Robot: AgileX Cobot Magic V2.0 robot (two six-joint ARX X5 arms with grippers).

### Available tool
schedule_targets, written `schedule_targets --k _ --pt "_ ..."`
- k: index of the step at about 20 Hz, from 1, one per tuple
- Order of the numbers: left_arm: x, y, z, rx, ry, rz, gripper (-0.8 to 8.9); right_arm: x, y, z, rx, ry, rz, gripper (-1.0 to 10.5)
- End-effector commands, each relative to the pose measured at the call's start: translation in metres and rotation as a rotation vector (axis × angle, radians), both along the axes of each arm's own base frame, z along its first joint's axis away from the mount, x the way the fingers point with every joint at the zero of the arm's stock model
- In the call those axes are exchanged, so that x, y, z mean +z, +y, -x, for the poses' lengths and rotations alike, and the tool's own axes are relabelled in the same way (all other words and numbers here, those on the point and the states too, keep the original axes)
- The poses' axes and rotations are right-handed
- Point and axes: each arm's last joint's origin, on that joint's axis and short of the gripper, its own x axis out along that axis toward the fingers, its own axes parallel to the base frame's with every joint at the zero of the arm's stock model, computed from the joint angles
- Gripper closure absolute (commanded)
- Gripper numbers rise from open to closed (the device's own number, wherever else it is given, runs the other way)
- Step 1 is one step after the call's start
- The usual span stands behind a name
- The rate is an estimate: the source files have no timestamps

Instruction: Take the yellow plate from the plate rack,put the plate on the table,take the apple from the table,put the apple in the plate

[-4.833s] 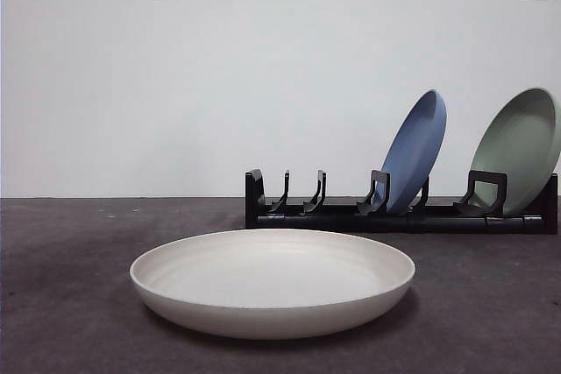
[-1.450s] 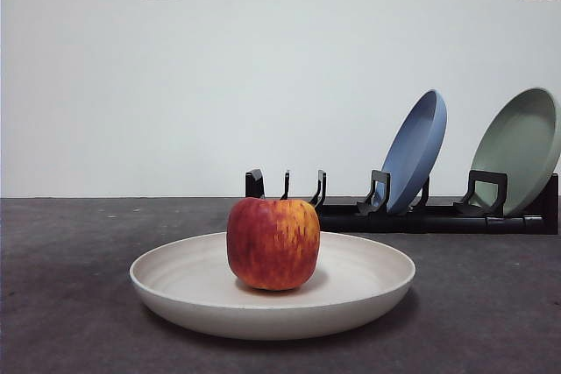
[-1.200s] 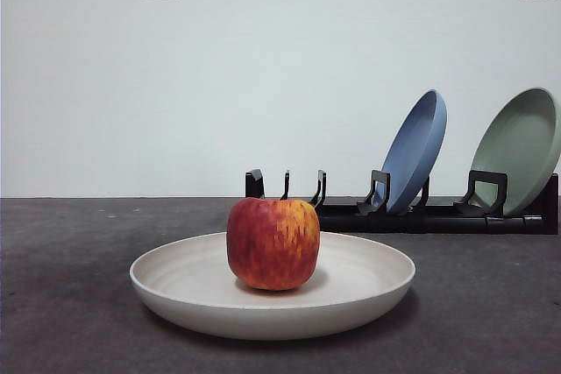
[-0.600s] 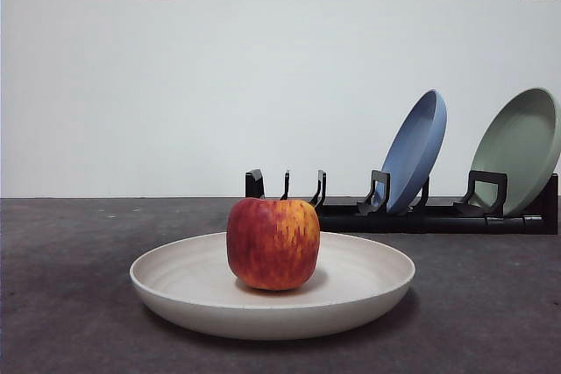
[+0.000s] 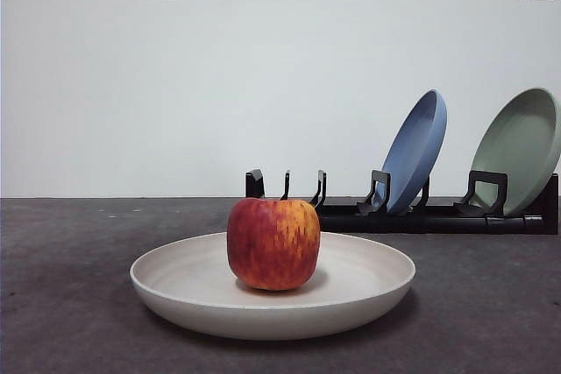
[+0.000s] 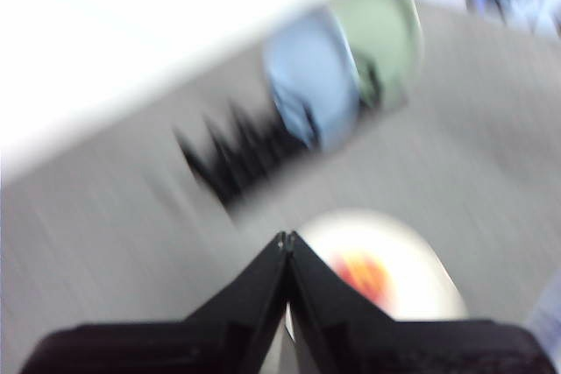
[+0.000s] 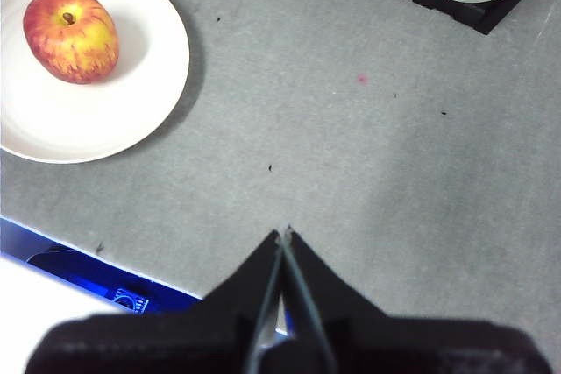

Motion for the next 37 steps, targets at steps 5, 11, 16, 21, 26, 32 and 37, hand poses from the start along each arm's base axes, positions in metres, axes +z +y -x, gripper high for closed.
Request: schedule_targets --k 5,11,16,21,26,32,37 --pt "-0.005 0.027 -0.023 0.023 -0.4 0.004 8.17 0.0 -0.001 0.001 -0.008 0.006 0.002 9.5" --pt "-0.11 0.053 -0.033 0.28 -0.388 -0.049 8.17 0.0 -0.001 0.001 -0.008 0.006 0.001 9.5" --pt "-0.2 0.062 -0.034 0.386 -0.392 0.036 8.17 0.0 -0.001 0.001 -0.008 0.006 0.001 9.5" --pt "-0.257 0.066 -0.033 0.452 -0.297 0.11 8.17 0.0 -0.001 0.001 -0.008 0.006 0.002 9.5" --pt "-0.283 0.071 -0.031 0.589 -0.176 0.18 8.17 0.0 -0.001 0.001 -0.008 0.005 0.001 9.5" --pt "-0.289 0.071 -0.031 0.612 -0.092 0.238 8.17 0.0 -0.001 0.001 -0.008 0.005 0.001 9.5" --pt "-0.291 0.071 -0.032 0.615 -0.063 0.229 8.17 0.0 -0.001 0.001 -0.008 0.006 0.002 9.5"
